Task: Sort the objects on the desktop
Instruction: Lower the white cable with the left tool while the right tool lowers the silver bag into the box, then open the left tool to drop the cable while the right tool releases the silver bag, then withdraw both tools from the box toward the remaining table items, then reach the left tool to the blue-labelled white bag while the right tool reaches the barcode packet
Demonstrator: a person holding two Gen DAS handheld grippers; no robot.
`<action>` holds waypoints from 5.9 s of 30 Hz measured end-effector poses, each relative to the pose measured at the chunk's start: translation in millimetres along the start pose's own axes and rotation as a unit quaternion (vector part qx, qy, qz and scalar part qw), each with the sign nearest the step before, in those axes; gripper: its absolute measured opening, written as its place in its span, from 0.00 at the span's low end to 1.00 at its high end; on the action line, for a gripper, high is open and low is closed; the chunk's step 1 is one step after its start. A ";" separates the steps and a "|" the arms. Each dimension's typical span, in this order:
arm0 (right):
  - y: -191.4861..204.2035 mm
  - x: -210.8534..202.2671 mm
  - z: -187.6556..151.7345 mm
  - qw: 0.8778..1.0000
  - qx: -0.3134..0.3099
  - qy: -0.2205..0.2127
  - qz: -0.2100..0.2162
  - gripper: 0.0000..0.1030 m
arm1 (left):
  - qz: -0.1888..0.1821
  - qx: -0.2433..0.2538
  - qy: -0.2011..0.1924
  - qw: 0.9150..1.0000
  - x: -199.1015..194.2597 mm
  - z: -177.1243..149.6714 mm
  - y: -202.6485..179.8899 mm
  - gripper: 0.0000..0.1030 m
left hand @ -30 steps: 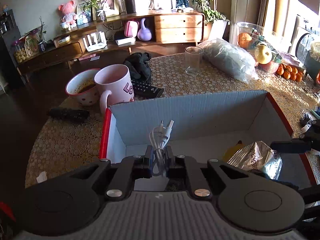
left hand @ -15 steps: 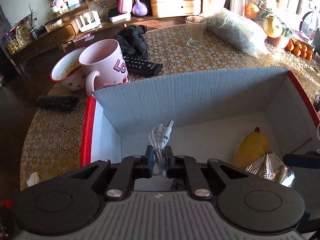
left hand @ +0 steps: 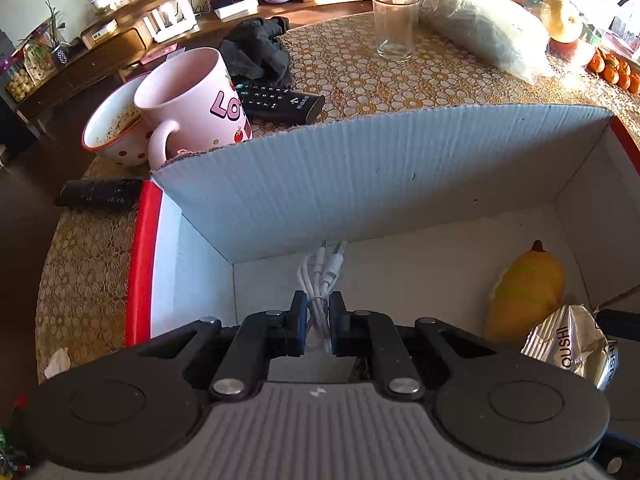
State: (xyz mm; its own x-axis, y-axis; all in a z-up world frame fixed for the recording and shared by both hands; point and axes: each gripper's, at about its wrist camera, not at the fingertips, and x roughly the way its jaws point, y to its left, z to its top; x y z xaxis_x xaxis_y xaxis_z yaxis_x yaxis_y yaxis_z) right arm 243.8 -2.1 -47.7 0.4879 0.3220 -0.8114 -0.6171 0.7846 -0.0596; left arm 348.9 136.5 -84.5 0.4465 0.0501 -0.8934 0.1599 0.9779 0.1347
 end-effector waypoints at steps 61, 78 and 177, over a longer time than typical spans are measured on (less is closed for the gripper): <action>-10.4 -84.2 -19.5 0.993 0.066 -0.085 0.044 0.97 | -0.027 -0.031 -0.029 0.999 -80.0 -34.9 -4.2 0.88; -11.7 -129.2 -50.3 0.990 0.074 -0.120 0.028 0.98 | -0.038 -0.045 -0.067 0.996 -127.8 -72.5 -22.8 1.00; -174.2 -143.8 -279.4 0.966 0.211 -0.079 -0.127 0.91 | -0.165 0.014 -0.119 0.979 -105.1 -37.1 -307.9 0.99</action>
State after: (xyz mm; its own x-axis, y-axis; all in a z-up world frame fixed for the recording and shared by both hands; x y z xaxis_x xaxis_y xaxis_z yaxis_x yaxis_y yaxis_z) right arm 108.7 -333.2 -83.1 0.6991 0.1424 -0.7007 -0.1750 0.9842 0.0255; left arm 220.0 -162.2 -48.0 0.5588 -0.3201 -0.7650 0.3527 0.9266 -0.1301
